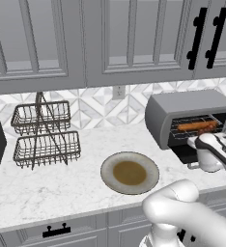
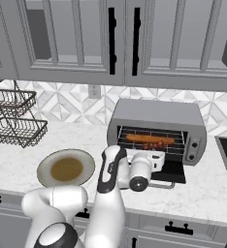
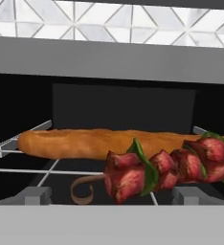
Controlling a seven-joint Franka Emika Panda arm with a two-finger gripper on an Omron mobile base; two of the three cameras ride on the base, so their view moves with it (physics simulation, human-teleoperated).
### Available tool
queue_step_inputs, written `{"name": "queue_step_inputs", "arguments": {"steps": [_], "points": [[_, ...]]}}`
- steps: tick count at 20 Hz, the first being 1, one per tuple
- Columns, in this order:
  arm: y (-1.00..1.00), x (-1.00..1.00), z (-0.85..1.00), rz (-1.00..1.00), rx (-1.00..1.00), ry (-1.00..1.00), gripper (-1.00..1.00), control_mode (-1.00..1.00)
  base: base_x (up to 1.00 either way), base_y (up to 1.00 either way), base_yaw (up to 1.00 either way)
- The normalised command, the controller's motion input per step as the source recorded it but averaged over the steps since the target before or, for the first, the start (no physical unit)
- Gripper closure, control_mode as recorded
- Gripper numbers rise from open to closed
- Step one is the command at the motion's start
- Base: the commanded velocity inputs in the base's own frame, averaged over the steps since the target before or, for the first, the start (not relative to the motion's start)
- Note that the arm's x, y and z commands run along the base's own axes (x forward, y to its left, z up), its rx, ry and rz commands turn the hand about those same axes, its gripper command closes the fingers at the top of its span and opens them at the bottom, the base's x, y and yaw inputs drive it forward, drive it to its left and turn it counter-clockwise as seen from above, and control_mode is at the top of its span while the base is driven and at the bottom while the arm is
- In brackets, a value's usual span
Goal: Pick up the kebab skewer and baguette bread, and place them inside the toaster oven. Close the toaster oven door and start by setting the timer.
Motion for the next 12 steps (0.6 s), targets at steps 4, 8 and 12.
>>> {"name": "queue_step_inputs", "arguments": {"steps": [4, 8, 12], "points": [[0.0, 0.14, -0.01, 0.0, 0.0, 0.0, -1.0, -1.0, 0.0, 0.0, 0.0], [0.0, 0.09, -0.03, 0.0, 0.0, 0.0, -1.0, -1.0, 0.0, 0.0, 0.0], [0.0, 0.1, -0.03, 0.0, 0.0, 0.0, -1.0, -1.0, 0.0, 0.0, 0.0]]}}
